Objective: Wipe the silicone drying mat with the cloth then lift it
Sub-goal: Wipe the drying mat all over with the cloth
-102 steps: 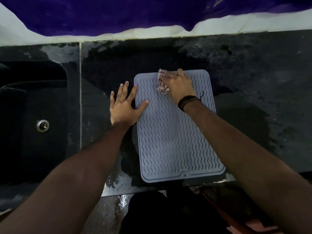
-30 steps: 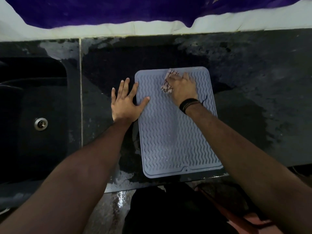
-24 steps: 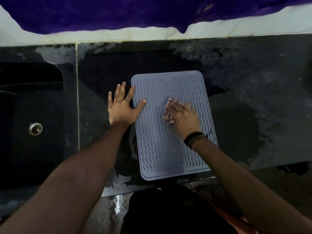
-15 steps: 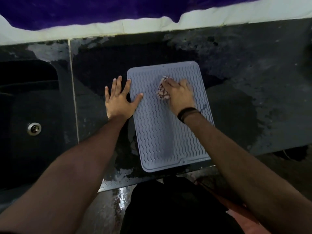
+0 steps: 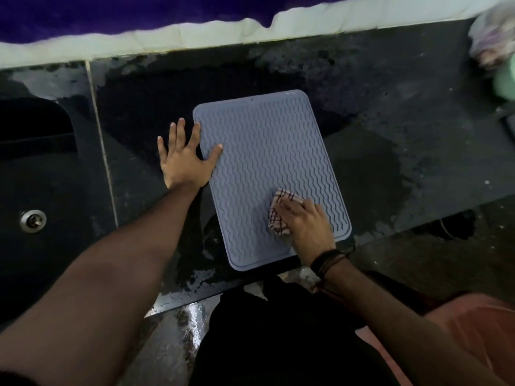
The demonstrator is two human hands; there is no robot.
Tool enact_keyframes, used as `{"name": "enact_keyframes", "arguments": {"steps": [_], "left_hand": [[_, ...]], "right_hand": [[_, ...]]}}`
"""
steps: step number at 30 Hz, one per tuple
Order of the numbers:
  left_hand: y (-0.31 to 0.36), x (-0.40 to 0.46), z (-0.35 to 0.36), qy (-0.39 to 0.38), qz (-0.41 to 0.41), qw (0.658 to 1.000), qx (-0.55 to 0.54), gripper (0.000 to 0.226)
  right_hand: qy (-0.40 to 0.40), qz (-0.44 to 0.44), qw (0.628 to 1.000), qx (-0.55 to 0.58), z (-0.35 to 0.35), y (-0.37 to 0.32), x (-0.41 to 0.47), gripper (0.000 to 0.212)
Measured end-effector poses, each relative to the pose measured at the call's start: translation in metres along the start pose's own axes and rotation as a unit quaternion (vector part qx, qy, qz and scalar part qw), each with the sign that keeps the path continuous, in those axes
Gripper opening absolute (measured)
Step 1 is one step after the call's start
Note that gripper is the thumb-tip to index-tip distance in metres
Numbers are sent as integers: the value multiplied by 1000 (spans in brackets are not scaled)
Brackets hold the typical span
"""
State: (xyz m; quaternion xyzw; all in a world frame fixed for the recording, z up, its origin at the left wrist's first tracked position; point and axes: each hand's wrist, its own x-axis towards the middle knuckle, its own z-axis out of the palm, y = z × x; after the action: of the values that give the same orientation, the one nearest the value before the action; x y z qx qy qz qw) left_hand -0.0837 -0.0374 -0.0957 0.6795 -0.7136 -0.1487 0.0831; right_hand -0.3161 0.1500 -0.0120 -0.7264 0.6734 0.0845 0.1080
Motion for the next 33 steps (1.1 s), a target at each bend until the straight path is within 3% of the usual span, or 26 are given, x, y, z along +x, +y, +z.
{"name": "enact_keyframes", "arguments": {"steps": [4, 8, 18, 22, 26, 30, 33], "left_hand": [[-2, -1, -1, -10, 5, 1000, 4, 89], [0, 0, -5, -19, 3, 1000, 8, 90], [1, -1, -6, -26, 7, 1000, 10, 90], [-1, -2, -6, -22, 12, 1000, 3, 90], [-1, -3, -4, -13, 16, 1000, 6, 90], [1, -2, -5, -16, 15, 1000, 8, 89], [0, -2, -5, -16, 12, 1000, 7, 89]], "right_hand": [[78, 25, 995, 56, -12, -4, 42, 59], [26, 25, 999, 37, -4, -19, 68, 60], [43, 42, 998, -9, 32, -23, -69, 53], [44, 49, 998, -19, 21, -22, -74, 49], [94, 102, 990, 26, 7, -23, -33, 60], [27, 87, 996, 22, 8, -39, 11, 62], [23, 81, 996, 12, 18, -39, -3, 57]]}}
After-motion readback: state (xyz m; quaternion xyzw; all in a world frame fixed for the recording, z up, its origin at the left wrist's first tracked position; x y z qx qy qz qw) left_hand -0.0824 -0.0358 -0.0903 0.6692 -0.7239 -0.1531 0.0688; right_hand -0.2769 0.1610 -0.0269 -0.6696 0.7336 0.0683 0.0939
